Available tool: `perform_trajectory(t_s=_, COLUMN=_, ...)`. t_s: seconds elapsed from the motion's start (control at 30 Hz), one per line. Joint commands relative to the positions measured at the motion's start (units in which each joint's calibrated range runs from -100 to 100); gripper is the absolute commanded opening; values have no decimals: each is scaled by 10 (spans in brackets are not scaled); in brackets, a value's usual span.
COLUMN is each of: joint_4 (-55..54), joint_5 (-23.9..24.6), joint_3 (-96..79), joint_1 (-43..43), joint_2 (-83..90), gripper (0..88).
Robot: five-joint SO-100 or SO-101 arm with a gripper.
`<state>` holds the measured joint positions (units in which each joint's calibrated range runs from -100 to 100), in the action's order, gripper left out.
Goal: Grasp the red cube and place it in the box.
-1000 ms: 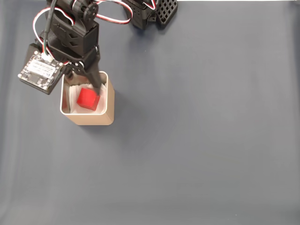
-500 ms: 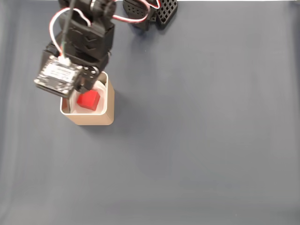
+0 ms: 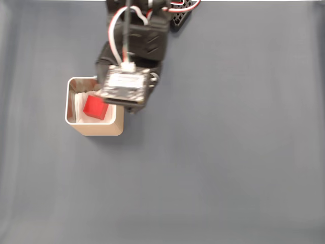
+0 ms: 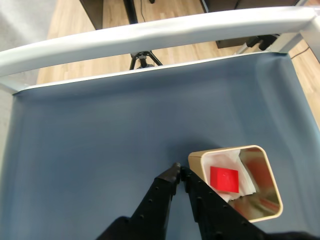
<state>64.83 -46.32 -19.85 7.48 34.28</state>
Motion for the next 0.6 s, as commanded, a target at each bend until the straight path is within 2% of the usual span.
perform_trajectory(t_s=0.0, joint_4=-8, joint_5=5, joint_3=-23, joint_1=-32, joint_2=39, gripper=2)
perform_trajectory(t_s=0.57, joint_4=-114, joint_5=9, joint_3=-332, joint_1=-96, joint_2=211, gripper=2)
